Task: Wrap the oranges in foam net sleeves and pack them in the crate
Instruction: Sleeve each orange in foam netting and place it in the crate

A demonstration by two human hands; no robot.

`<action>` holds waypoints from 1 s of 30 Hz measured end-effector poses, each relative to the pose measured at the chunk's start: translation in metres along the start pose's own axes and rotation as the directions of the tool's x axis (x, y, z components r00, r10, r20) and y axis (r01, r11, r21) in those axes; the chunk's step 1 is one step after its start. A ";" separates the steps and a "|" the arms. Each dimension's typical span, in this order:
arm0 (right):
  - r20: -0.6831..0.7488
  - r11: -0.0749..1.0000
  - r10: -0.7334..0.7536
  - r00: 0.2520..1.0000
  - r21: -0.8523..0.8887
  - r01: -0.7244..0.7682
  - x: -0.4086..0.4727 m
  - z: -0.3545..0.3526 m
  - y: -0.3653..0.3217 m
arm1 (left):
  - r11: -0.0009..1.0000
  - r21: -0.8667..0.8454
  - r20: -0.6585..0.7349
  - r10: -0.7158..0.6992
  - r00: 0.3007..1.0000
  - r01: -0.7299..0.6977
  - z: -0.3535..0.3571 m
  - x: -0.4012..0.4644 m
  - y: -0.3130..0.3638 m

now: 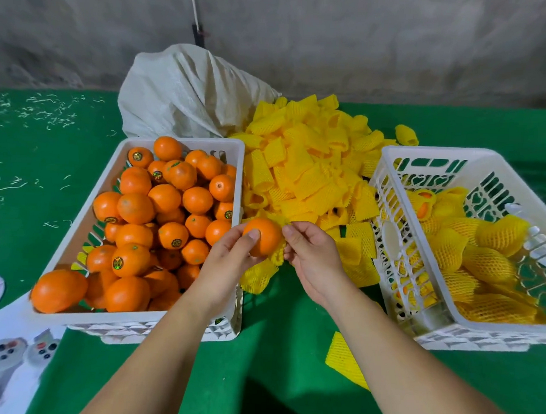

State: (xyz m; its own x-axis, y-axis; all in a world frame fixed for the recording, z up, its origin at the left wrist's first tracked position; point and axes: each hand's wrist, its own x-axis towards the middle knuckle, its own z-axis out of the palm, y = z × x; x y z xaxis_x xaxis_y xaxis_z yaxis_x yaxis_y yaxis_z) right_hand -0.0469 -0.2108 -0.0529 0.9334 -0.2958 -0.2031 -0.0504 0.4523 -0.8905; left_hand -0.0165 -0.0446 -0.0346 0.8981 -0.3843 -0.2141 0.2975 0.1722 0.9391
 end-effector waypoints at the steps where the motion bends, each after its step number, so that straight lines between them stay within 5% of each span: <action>1: 0.018 0.999 -0.002 1.000 0.037 0.002 -0.001 0.001 -0.001 | 0.999 -0.032 0.012 -0.015 1.000 0.015 0.001 0.001 -0.001; 5: 0.097 0.999 -0.035 0.995 0.009 0.035 -0.001 -0.002 -0.004 | 0.992 -0.129 0.022 -0.006 1.000 0.009 0.002 0.003 -0.004; 9: 0.058 0.835 -0.157 0.986 -0.525 0.164 0.002 -0.002 -0.008 | 0.997 -0.070 0.038 0.035 0.999 -0.033 -0.001 0.002 -0.010; 14: 0.088 0.770 -0.203 0.975 -0.601 0.215 0.008 0.003 -0.006 | 0.992 -0.121 0.013 0.049 0.999 -0.047 -0.001 0.000 -0.011; 18: -0.032 0.592 -0.401 0.915 -0.771 0.233 0.014 0.001 -0.004 | 0.996 -0.063 0.124 0.063 0.990 -0.055 -0.010 -0.001 -0.015; 21: 0.013 0.545 -0.435 0.901 -0.792 0.274 0.014 0.005 -0.004 | 0.997 0.064 0.222 0.028 0.975 -0.043 -0.012 0.000 -0.015; 25: 0.099 0.635 -0.293 0.951 -0.723 0.271 0.015 0.003 -0.013 | 0.989 0.134 0.228 0.026 0.973 -0.058 -0.007 0.001 -0.015; 30: 0.139 0.712 -0.269 0.953 -0.637 0.294 0.006 -0.008 -0.034 | 0.982 0.165 -0.005 0.091 0.996 -0.089 0.004 0.004 -0.014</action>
State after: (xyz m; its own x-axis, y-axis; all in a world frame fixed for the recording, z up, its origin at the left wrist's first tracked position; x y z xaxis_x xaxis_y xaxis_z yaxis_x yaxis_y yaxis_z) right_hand -0.0420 -0.2345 -0.0269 0.9526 -0.2865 0.1026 0.0121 -0.3011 -0.9535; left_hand -0.0184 -0.0522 -0.0476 0.9229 -0.3626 -0.1292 0.1590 0.0535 0.9858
